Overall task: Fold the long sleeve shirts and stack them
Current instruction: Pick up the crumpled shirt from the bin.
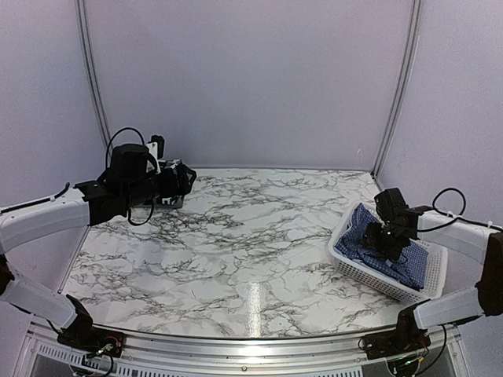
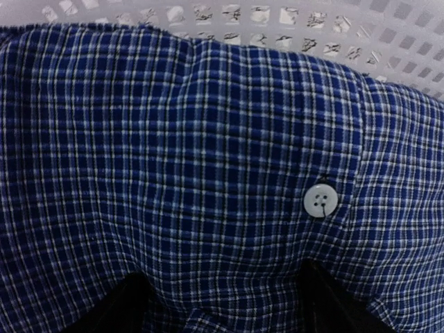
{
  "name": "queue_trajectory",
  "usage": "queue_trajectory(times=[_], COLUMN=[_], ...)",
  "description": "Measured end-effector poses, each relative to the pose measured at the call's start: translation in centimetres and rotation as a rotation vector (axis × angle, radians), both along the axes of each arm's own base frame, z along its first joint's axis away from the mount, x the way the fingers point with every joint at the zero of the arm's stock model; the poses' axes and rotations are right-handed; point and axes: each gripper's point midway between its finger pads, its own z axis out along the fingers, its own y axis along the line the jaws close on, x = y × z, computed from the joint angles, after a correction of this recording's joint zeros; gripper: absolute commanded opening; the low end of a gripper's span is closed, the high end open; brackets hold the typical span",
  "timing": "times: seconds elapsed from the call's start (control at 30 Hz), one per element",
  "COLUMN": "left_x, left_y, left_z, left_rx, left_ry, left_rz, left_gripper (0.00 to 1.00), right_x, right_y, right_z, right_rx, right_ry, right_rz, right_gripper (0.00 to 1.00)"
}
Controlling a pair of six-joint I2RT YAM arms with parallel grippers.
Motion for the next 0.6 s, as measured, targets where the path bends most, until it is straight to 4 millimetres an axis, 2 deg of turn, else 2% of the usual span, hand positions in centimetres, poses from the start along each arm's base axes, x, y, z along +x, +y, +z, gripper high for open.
queue_trajectory(times=[0.2,0.37,0.6], left_x=[0.0,0.0,0.0], left_y=[0.0,0.0,0.0], left_z=[-0.1,-0.1,0.0], left_rx=[0.002,0.003,0.006], left_ry=[0.001,0.001,0.0], left_rz=[-0.001,-0.001,-0.002], left_gripper=[0.99,0.99,0.99], right_x=[0.2,0.6,1.4], right_y=[-0.1,-0.4,-0.4], right_z=[0.2,2.4,5.5], right_rx=[-0.002,-0.013,-0.029], right_ry=[-0.012,-0.064,-0.114], right_rz=[-0.008,-0.007,0.013], right_gripper=[0.31,0.02,0.0])
